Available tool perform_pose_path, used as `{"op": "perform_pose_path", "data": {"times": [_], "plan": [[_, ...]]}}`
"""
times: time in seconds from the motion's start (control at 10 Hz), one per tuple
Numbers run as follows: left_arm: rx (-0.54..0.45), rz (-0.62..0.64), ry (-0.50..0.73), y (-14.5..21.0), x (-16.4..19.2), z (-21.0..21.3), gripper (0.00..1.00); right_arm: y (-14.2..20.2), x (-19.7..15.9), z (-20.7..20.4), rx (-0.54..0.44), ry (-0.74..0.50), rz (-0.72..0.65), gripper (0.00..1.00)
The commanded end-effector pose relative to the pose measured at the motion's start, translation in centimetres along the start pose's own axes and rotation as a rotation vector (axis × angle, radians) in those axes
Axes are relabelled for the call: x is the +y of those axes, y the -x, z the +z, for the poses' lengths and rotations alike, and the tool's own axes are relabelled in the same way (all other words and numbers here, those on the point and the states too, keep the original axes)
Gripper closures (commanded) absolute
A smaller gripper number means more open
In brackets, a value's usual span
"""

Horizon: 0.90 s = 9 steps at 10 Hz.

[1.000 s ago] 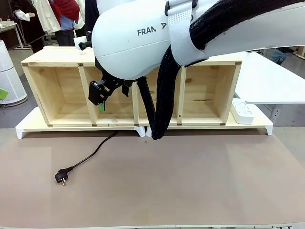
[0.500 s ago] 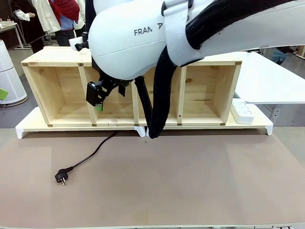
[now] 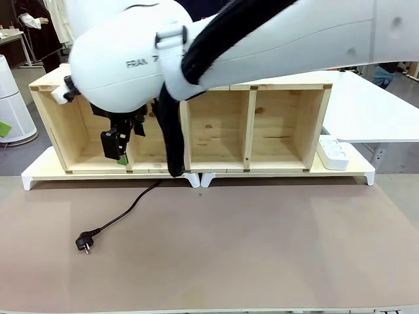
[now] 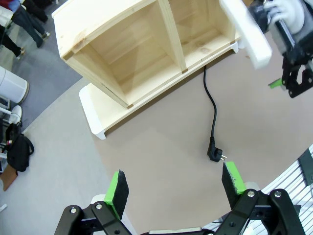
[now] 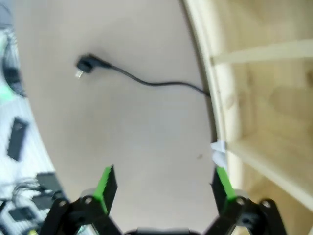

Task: Perform cable management.
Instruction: When the cord part of the Power Cable appears at the lower middle area of the table and stops, grasp the cord part of the Power Cable.

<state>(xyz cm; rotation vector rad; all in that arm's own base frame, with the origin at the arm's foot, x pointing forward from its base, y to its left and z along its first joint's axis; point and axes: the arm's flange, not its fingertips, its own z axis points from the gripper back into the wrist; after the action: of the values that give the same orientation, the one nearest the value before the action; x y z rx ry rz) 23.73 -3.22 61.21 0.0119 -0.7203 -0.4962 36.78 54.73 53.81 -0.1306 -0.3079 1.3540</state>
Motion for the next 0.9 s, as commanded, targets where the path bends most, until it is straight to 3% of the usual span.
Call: {"op": "perform_pose_path", "data": {"times": [0.0,0.4,0.6,0.8], "plan": [[-0.002,0.002,0.000,0.0,0.1,0.1,0.00,-3.3,-0.2,-0.1,0.002,0.028,0.216,0.00],[-0.002,0.002,0.000,0.0,0.1,0.1,0.00,-7.2,0.7,-3.6,-0.166,0.036,0.488,0.00],[-0.002,0.002,0.000,0.0,0.1,0.1,0.00,-7.8,0.6,-5.9,-0.204,0.019,0.508,0.00],[-0.002,0.002,0.000,0.0,0.1,0.1,0.00,-8.2,0.9,-8.5,-0.212,-0.079,0.484,0.00]]}}
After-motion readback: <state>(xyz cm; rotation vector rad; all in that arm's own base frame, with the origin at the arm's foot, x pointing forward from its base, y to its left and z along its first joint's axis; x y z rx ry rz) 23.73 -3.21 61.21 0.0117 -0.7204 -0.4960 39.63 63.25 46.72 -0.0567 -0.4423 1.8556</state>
